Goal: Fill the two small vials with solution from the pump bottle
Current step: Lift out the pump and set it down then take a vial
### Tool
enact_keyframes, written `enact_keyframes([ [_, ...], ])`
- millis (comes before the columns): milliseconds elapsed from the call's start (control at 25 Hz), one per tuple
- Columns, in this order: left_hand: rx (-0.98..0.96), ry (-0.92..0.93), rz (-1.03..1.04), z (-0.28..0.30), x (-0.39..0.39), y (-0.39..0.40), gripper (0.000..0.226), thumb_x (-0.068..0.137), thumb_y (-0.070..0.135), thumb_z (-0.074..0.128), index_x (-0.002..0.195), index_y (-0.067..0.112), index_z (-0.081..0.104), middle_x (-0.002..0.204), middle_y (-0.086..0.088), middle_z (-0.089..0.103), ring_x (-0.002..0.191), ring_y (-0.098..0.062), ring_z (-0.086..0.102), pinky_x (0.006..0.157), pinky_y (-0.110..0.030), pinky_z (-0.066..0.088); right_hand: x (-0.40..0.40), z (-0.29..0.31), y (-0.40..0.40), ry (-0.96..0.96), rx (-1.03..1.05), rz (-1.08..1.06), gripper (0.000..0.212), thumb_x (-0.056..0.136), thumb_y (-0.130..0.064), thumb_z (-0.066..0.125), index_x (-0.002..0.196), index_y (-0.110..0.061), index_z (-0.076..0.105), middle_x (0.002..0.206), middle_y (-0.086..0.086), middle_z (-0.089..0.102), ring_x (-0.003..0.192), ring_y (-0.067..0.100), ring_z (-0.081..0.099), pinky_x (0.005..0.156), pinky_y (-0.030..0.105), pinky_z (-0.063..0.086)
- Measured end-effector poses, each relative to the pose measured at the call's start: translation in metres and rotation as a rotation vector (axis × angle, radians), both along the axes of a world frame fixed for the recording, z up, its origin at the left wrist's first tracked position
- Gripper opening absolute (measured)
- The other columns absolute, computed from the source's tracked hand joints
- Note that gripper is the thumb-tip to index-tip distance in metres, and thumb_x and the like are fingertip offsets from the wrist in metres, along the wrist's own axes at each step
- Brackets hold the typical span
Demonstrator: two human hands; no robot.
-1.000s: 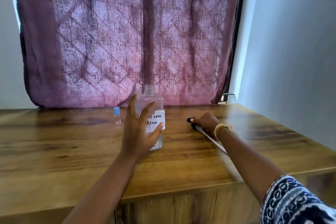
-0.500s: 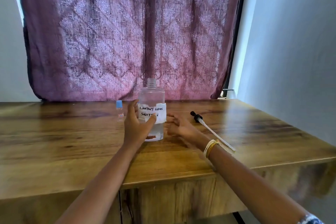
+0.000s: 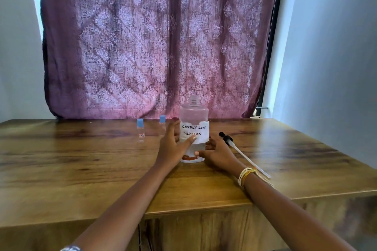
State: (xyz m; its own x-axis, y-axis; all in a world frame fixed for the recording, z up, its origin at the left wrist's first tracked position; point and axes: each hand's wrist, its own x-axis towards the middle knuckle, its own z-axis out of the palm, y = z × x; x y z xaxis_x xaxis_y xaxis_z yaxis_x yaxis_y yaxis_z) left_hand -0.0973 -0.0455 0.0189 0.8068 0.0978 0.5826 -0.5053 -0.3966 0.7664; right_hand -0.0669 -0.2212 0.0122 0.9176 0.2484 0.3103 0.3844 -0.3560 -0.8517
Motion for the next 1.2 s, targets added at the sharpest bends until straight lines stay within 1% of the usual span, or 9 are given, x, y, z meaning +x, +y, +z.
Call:
enact_keyframes([
  [120, 0.036, 0.097, -0.128, -0.003, 0.016, -0.016, 0.055, 0.094, 0.032, 0.062, 0.143, 0.029, 0.037, 0.117, 0.013, 0.064, 0.089, 0.013, 0.062, 0.067, -0.008, 0.053, 0.007, -0.001, -0.017, 0.000, 0.001, -0.056, 0.059, 0.076, -0.017, 0.080, 0.127, -0.018, 0.051, 0.107, -0.009, 0.070, 0.096, 0.006, 0.070, 0.076, 0.018, 0.056],
  [240, 0.002, 0.189, -0.206, 0.000, 0.032, -0.030, 0.059, 0.097, 0.028, 0.056, 0.151, 0.025, 0.032, 0.141, -0.007, 0.057, 0.121, -0.020, 0.061, 0.093, -0.037, 0.057, 0.014, -0.002, -0.033, 0.005, 0.015, -0.134, 0.057, 0.080, -0.012, 0.076, 0.131, -0.014, 0.051, 0.121, 0.003, 0.067, 0.112, 0.020, 0.064, 0.096, 0.036, 0.054],
  [320, 0.007, 0.210, -0.242, 0.001, 0.042, -0.041, 0.058, 0.098, 0.026, 0.055, 0.151, 0.026, 0.031, 0.145, -0.008, 0.053, 0.128, -0.027, 0.056, 0.099, -0.044, 0.053, 0.017, -0.004, -0.039, -0.008, 0.026, -0.182, 0.055, 0.081, -0.009, 0.073, 0.132, -0.011, 0.050, 0.124, 0.008, 0.066, 0.115, 0.023, 0.062, 0.101, 0.042, 0.050],
  [520, -0.022, 0.197, -0.245, -0.003, 0.048, -0.054, 0.052, 0.100, 0.026, 0.051, 0.148, 0.031, 0.032, 0.138, -0.004, 0.058, 0.125, -0.022, 0.057, 0.095, -0.035, 0.054, 0.017, -0.005, -0.038, -0.011, -0.014, -0.288, 0.055, 0.082, -0.015, 0.073, 0.132, -0.014, 0.051, 0.123, 0.005, 0.066, 0.113, 0.021, 0.062, 0.100, 0.039, 0.050],
  [680, 0.202, 0.275, -0.185, -0.005, 0.040, -0.039, 0.065, 0.097, 0.023, 0.057, 0.153, 0.030, 0.025, 0.133, -0.001, 0.057, 0.115, -0.014, 0.053, 0.091, -0.032, 0.046, 0.003, 0.001, -0.031, 0.064, -0.088, -0.404, 0.045, 0.083, -0.025, 0.071, 0.123, -0.011, 0.057, 0.118, 0.005, 0.068, 0.108, 0.023, 0.064, 0.093, 0.036, 0.051],
  [840, 0.483, 0.341, -0.099, -0.004, 0.029, 0.014, 0.048, 0.090, 0.020, 0.067, 0.135, 0.019, 0.053, 0.121, -0.007, 0.063, 0.098, -0.010, 0.056, 0.076, -0.020, 0.044, -0.031, 0.001, -0.005, 0.036, -0.163, -0.526, 0.053, 0.078, -0.030, 0.063, 0.122, -0.005, 0.047, 0.122, 0.011, 0.056, 0.111, 0.030, 0.054, 0.091, 0.041, 0.049],
  [1000, 0.467, 0.287, 0.090, -0.003, 0.014, 0.084, 0.014, 0.087, 0.016, 0.067, 0.099, 0.017, 0.076, 0.105, -0.003, 0.074, 0.086, -0.006, 0.060, 0.073, -0.016, 0.042, -0.060, 0.002, 0.052, 0.097, -0.131, -0.258, 0.020, 0.073, -0.028, 0.063, 0.089, -0.022, 0.052, 0.085, -0.001, 0.063, 0.080, 0.020, 0.061, 0.067, 0.036, 0.050],
  [1080, 0.368, 0.255, 0.251, -0.003, 0.014, 0.108, 0.013, 0.086, 0.012, 0.066, 0.092, 0.013, 0.078, 0.098, -0.007, 0.076, 0.085, -0.011, 0.062, 0.080, -0.022, 0.043, -0.054, 0.008, 0.084, 0.138, -0.144, -0.116, 0.019, 0.073, -0.021, 0.064, 0.090, -0.021, 0.054, 0.078, -0.001, 0.064, 0.070, 0.016, 0.061, 0.060, 0.031, 0.049],
  [1200, 0.213, 0.238, 0.377, -0.005, 0.017, 0.117, 0.011, 0.084, 0.012, 0.069, 0.089, 0.010, 0.078, 0.092, -0.008, 0.077, 0.084, -0.015, 0.066, 0.076, -0.021, 0.042, -0.019, 0.012, 0.127, 0.082, -0.181, -0.061, 0.029, 0.076, -0.015, 0.065, 0.103, -0.016, 0.056, 0.095, 0.007, 0.065, 0.089, 0.021, 0.062, 0.076, 0.031, 0.048],
])
